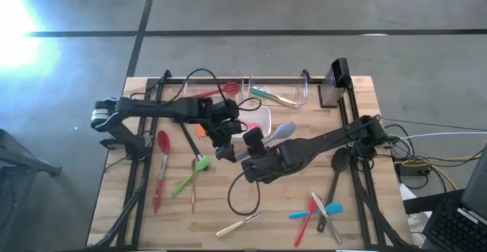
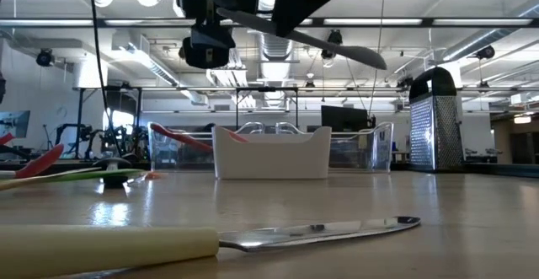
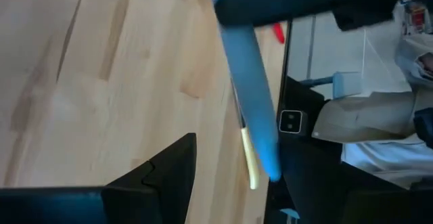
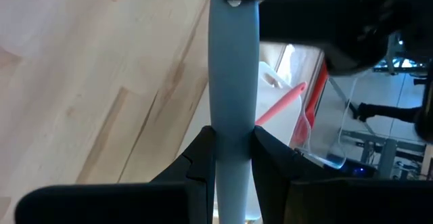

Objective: Pick & Place Kitchen Items
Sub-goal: Put the gray serving spoon into the left transparent bin

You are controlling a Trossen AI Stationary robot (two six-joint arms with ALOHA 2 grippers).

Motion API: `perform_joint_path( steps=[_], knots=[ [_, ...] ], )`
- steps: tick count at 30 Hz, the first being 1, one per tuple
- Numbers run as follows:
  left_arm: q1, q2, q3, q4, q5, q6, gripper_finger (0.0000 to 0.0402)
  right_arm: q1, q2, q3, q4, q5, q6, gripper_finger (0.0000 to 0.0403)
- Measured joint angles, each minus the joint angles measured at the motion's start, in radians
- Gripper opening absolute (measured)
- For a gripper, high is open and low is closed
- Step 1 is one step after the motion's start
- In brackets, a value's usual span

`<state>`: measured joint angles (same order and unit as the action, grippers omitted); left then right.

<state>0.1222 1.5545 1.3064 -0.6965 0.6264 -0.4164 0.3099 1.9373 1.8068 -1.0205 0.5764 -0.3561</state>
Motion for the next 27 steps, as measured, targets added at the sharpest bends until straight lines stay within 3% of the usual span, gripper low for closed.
perform_joint_path(
  steps=[12,16,20,27],
  knots=[
    [0.001,0.001,0.0,0.015,0.029,0.014,0.0204,0.0,0.088,0.127,-0.018,-0.005,-0.056,0.0054],
    [0.001,0.001,0.0,0.012,0.04,0.029,0.015,0.0,0.092,0.137,-0.021,-0.007,-0.063,0.0054],
    [0.004,0.001,-0.001,0.011,0.053,0.035,0.0055,0.0,0.092,0.137,-0.021,-0.007,-0.066,0.0054],
    [0.004,0.005,-0.002,0.017,0.063,0.03,0.005,0.0,0.091,0.136,-0.019,-0.006,-0.067,0.0054]
  ],
)
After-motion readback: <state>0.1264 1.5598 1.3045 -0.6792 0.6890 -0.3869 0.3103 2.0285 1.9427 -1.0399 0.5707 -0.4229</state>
